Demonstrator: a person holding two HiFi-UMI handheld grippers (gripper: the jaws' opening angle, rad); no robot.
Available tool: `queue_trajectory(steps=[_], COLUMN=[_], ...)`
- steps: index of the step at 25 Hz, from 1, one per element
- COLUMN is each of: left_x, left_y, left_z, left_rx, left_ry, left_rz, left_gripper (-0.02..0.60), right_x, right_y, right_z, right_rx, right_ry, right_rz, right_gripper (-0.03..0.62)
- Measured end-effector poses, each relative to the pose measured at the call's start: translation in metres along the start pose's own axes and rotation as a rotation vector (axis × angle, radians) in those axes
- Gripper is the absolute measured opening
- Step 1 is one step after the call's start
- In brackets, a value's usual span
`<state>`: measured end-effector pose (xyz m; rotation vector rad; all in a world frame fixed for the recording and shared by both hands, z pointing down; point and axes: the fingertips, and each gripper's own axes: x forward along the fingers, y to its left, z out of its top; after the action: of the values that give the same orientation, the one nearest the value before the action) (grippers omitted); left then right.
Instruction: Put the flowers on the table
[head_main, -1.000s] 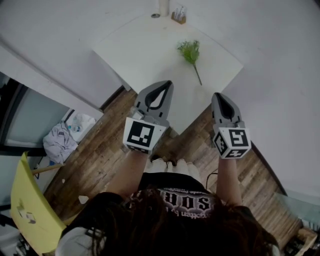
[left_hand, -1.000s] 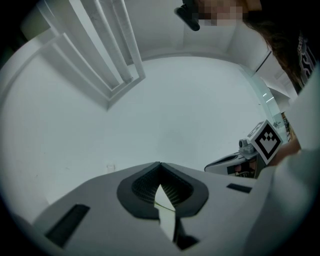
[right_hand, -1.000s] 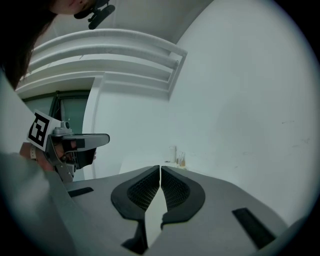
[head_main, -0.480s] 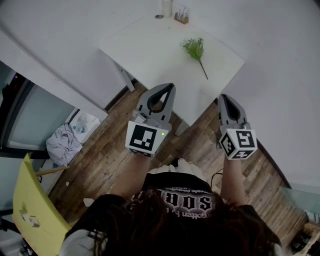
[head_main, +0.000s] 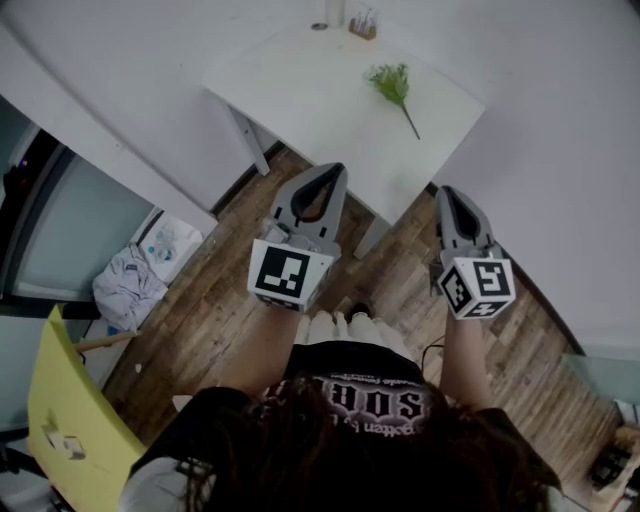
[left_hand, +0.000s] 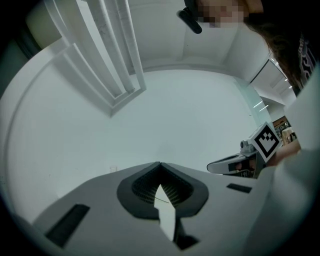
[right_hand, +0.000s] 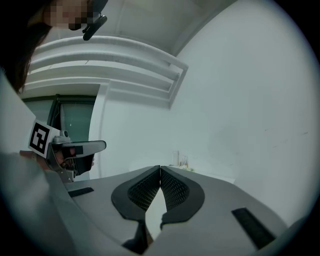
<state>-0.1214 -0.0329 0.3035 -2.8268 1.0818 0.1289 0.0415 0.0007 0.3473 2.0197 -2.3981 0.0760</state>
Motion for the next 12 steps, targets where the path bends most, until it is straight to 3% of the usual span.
queue_trajectory(steps=[12], left_x=[-0.041], left_y=[-0.022], left_z=[0.008], left_rx=[0.019], left_ry=[-0.006], left_rz=[-0.049], left_gripper=[-0.002], right_x=[-0.049], right_y=[0.026], right_z=[0.003], right_rx=[-0.022], right_ry=[-0.031], right_rz=[-0.062], right_gripper=[0.031])
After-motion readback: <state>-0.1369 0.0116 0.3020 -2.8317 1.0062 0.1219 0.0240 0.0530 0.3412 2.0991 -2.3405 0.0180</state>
